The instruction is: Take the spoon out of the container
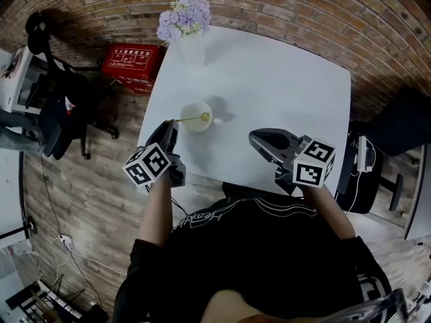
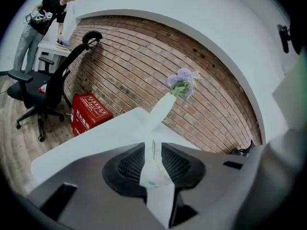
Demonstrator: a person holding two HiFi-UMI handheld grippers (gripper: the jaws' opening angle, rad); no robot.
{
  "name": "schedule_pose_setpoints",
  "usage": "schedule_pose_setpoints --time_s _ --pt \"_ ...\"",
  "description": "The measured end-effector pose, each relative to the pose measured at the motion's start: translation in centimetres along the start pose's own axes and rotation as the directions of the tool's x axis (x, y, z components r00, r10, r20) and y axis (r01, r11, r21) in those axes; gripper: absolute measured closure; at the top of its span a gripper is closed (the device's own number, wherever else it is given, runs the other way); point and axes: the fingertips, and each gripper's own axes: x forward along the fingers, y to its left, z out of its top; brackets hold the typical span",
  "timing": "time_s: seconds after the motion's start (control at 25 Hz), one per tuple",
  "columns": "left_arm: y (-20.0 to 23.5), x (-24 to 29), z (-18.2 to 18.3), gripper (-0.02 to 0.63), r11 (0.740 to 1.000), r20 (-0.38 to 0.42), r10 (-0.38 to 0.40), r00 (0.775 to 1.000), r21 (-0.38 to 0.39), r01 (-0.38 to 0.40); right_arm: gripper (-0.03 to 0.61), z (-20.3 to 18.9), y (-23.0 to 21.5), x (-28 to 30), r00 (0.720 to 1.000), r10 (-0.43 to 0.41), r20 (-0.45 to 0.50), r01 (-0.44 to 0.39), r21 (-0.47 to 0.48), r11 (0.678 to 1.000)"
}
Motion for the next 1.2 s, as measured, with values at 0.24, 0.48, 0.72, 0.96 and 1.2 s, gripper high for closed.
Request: schedule_pose_setpoints --time_s 0.24,0.48,0.72,0.96,1.2 --pt "0.2 0.6 -0.2 0.555 0.999 0.010 0.011 1.000 -0.036 -0.011 0.583 0.0 -0.8 -0.3 1.000 -0.007 0.002 0.007 0.009 1.000" --pt "-0.4 0.7 0.0 0.597 0.998 0.017 -0.013 1.000 -0.067 0.014 0.583 -0.2 -0.9 -0.2 1.000 -0.006 -0.002 0.006 0.011 1.000" --pt "-1.0 0.9 0.1 0.604 0.999 0.022 -0.025 0.999 -0.034 0.026 0.583 -0.2 -0.7 -0.2 1.000 0.001 -0.004 -0.001 0.009 1.000" --pt "-2.1 0.5 0.8 0.604 0.999 0.049 -0.035 0.998 -0.006 0.035 0.583 0.1 -0.5 -0.7 1.000 0.004 0.002 -0.004 0.001 1.000" --pt "-3.4 -1.0 1.7 0.606 0.999 0.089 -0.049 0.995 0.024 0.047 0.583 0.0 0.5 -1.2 1.000 0.024 0.015 -0.024 0.000 1.000"
